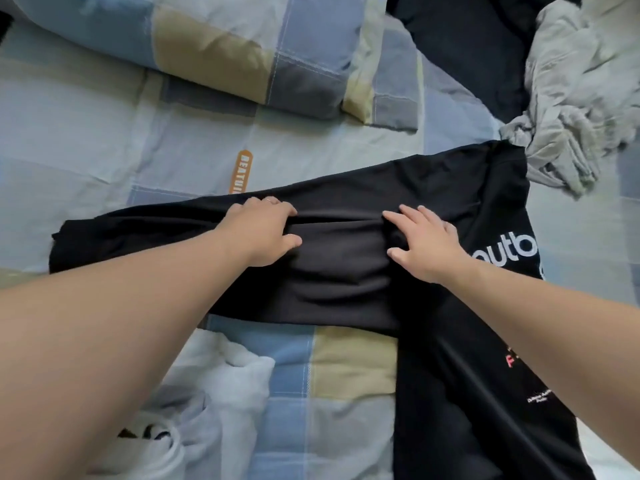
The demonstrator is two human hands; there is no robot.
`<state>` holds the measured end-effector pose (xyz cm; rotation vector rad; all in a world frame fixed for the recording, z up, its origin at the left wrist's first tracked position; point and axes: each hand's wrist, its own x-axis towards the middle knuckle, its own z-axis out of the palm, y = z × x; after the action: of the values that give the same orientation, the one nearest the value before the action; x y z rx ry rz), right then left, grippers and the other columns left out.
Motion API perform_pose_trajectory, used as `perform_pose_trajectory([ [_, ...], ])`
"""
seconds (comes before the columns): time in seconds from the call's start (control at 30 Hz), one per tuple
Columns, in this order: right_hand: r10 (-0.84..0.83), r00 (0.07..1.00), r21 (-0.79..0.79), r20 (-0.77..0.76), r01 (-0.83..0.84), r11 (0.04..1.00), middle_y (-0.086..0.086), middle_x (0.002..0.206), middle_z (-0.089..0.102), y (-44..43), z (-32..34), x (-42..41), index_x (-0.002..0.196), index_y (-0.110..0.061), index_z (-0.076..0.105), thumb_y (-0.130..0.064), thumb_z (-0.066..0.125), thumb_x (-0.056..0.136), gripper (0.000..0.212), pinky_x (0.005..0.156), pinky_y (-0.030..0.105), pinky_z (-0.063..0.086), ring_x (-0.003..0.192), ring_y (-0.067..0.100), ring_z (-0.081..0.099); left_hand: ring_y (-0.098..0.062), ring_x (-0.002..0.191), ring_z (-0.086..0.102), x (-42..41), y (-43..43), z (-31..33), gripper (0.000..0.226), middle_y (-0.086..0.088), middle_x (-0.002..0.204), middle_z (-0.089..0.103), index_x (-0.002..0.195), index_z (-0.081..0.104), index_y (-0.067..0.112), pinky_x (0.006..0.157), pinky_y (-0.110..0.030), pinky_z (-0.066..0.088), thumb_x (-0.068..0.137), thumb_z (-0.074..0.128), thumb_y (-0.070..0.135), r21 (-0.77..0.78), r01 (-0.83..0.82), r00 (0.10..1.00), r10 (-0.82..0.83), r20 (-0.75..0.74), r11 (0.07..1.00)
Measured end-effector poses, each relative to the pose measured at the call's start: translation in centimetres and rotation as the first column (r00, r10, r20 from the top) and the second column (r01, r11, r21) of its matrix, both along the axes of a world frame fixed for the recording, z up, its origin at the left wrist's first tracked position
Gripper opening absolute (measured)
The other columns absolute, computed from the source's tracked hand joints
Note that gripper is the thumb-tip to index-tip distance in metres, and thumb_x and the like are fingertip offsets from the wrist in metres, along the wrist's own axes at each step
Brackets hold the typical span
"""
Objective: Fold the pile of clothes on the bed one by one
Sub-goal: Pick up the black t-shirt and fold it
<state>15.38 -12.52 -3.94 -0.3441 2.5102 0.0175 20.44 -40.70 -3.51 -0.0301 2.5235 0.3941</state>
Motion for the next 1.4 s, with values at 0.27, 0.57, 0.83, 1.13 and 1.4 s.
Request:
perform_pose_trajectory([
  [0.27,0.181,0.979,-0.047,-0.095,-0.186,0.981,-0.006,0.111,0.057,1.5,-1.2,-3.4,0.110,-0.031,0.058,-0.047,0.058,0.093,0.023,0.102,0.041,0.028,0.108,0.022,0.055,-0.024,0.103,0.055,-0.9,0.6,-1.8,0.020,0.005,0.101,0.059,0.096,0.050,0.032,0.082,-0.037,0.037,0.096,0.058,0.051,-0.039,0.037,0.999,-0.038,-0.017,0.999],
  [0.57,0.010,0.990,-0.331,-0.140,-0.056,0.942,-0.008,0.074,0.062,1.3,2.2,-7.6,0.085,-0.025,0.057,-0.036,0.055,0.100,0.018,0.088,0.037,0.042,0.081,0.023,0.057,-0.032,0.078,0.054,-0.6,-1.5,-0.4,0.023,-0.001,0.080,0.058,0.094,0.043,0.027,0.069,-0.042,0.043,0.102,0.043,0.049,0.132,-0.166,0.960,0.190,-0.204,0.977],
  [0.83,-0.108,0.982,-0.321,-0.153,0.054,0.946,0.001,0.089,0.061,-3.3,-3.8,-11.5,0.093,-0.021,0.055,-0.038,0.049,0.102,0.020,0.078,0.040,0.045,0.092,0.033,0.057,-0.036,0.071,0.051,-3.4,-3.7,-5.2,0.032,-0.011,0.085,0.061,0.105,0.038,0.014,0.061,-0.040,0.036,0.105,0.034,0.046,-0.056,-0.282,0.906,0.246,-0.346,0.958],
  [1.13,-0.019,0.846,-0.191,-0.532,-0.099,0.977,0.011,0.091,0.062,-4.4,-8.9,-10.1,0.085,-0.019,0.037,-0.029,0.037,0.105,0.022,0.069,0.042,0.028,0.085,0.040,0.055,-0.039,0.097,0.062,-2.7,-3.1,-8.3,0.044,-0.010,0.106,0.063,0.132,0.045,0.013,0.065,-0.040,0.032,0.106,0.032,0.046,-0.145,-0.374,0.863,0.286,-0.417,0.916],
  [1.4,0.063,0.882,-0.187,-0.468,-0.168,0.968,0.006,0.138,0.053,-11.6,-2.8,-4.3,0.134,-0.024,0.051,-0.035,0.061,0.091,0.045,0.107,0.054,0.028,0.127,0.035,0.045,-0.023,0.086,0.050,-1.5,-9.3,-2.7,0.046,0.007,0.092,0.054,0.099,0.047,0.027,0.072,-0.038,0.038,0.094,0.040,0.071,-0.020,-0.160,0.986,0.159,-0.043,0.987],
])
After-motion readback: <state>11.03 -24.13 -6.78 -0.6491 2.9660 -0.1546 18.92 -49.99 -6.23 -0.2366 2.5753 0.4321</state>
